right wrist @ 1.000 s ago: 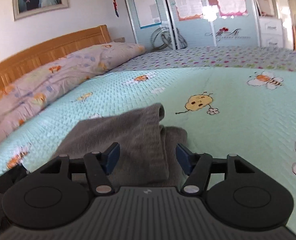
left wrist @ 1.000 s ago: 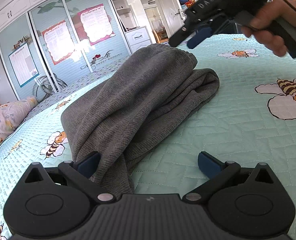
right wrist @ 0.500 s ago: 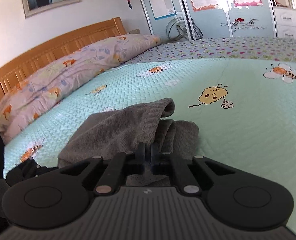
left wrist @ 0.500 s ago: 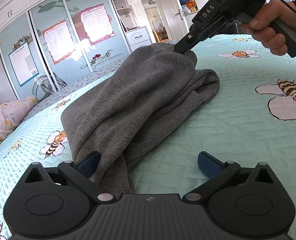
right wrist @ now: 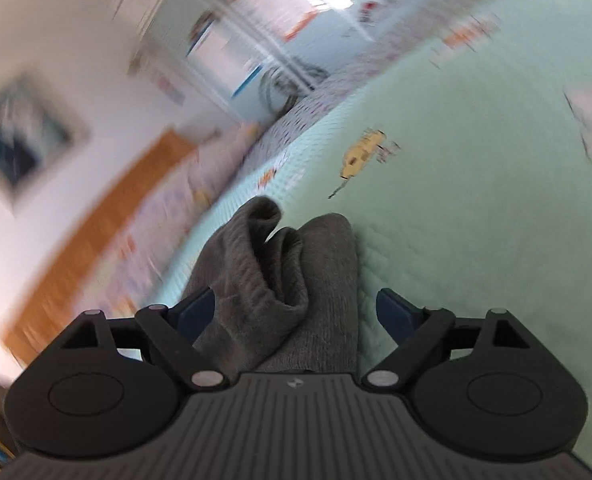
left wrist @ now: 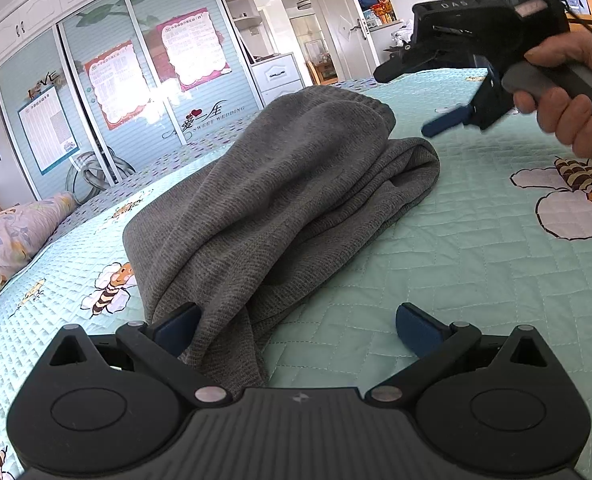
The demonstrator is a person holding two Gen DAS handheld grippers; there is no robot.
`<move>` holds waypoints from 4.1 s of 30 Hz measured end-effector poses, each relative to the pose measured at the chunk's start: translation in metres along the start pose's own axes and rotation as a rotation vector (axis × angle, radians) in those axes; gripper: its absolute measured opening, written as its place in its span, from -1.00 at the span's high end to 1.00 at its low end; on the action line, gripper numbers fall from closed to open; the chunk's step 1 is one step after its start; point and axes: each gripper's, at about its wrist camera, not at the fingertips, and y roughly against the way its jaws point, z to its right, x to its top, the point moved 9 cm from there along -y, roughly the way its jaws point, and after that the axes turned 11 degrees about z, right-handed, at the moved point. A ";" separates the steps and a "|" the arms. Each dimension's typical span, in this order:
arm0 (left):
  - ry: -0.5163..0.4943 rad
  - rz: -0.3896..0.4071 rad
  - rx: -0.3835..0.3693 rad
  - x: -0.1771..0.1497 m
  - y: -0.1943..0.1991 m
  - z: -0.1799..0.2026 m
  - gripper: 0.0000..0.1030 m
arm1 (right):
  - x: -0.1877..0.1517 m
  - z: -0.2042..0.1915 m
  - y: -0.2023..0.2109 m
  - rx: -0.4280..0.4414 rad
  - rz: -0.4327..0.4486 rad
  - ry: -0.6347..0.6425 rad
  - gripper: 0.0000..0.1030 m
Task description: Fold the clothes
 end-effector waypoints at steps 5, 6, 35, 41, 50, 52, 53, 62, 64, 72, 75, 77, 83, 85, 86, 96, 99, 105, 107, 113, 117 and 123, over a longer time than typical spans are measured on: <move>-0.003 -0.001 0.002 0.000 -0.001 0.003 -0.99 | -0.013 0.011 -0.026 0.056 -0.066 -0.165 -0.84; -0.003 -0.001 0.002 0.000 -0.001 0.003 -0.99 | -0.014 0.008 -0.031 0.076 -0.068 -0.174 -0.88; 0.252 0.169 -0.084 0.032 0.058 -0.016 -0.99 | 0.029 -0.133 0.008 -0.233 0.130 0.563 0.19; 0.505 0.177 -0.063 0.025 0.075 -0.058 -0.99 | -0.004 -0.236 0.019 -0.442 0.123 1.375 0.19; 0.804 0.025 0.077 -0.081 0.115 -0.141 -0.98 | -0.256 -0.169 -0.054 -0.432 -0.179 1.845 -0.07; 0.815 0.023 0.078 -0.089 0.124 -0.149 -0.98 | -0.271 -0.170 -0.049 -0.464 -0.120 1.845 -0.11; 0.820 0.023 0.077 -0.093 0.128 -0.152 -0.98 | -0.268 -0.174 -0.043 -0.464 -0.100 1.806 -0.11; 0.743 0.154 -0.051 -0.031 0.118 -0.129 -0.98 | -0.231 -0.205 0.037 -0.325 0.047 1.640 -0.64; 0.713 0.186 -0.106 -0.009 0.116 -0.119 -0.98 | -0.209 -0.200 0.049 -0.348 0.082 1.518 -0.60; 0.421 0.251 -0.249 0.060 0.092 -0.049 -0.98 | -0.088 -0.100 0.088 -0.307 0.052 0.528 -0.13; 0.157 0.226 -0.245 0.058 0.082 -0.008 -0.97 | -0.076 -0.071 0.097 -0.249 0.094 0.254 -0.06; -0.023 0.208 -0.233 0.055 0.080 0.016 -0.94 | -0.073 -0.054 0.097 -0.220 0.121 0.109 0.01; -0.263 0.193 -0.198 0.056 0.071 0.049 -0.94 | -0.074 -0.017 0.091 -0.083 0.192 -0.380 0.18; -0.299 0.185 -0.176 0.056 0.063 0.052 -0.94 | -0.072 -0.010 0.087 -0.063 0.209 -0.460 0.18; -0.317 0.179 -0.168 0.056 0.057 0.053 -0.94 | -0.069 -0.010 0.086 -0.060 0.218 -0.486 0.18; -0.322 0.100 -0.130 0.024 0.038 0.043 -0.91 | -0.087 -0.018 0.075 -0.018 0.171 -0.534 0.18; -0.316 0.085 -0.101 0.019 0.030 0.034 -0.91 | -0.105 -0.034 0.063 0.016 0.094 -0.521 0.17; -0.190 0.024 -0.106 0.019 0.012 -0.006 -0.83 | -0.115 -0.050 0.047 0.027 0.070 -0.534 0.16; -0.135 0.014 -0.129 0.018 0.012 -0.019 -0.83 | -0.113 -0.054 0.050 0.033 0.073 -0.533 0.14; 0.023 0.075 -0.206 0.013 0.052 -0.022 -0.85 | -0.128 -0.072 0.043 0.098 0.024 -0.582 0.03; 0.072 0.090 -0.190 0.006 0.070 -0.021 -0.89 | -0.136 -0.087 0.031 0.140 -0.001 -0.604 0.03; 0.087 0.083 -0.160 -0.001 0.075 -0.021 -0.90 | -0.136 -0.101 0.012 0.169 -0.005 -0.650 -0.04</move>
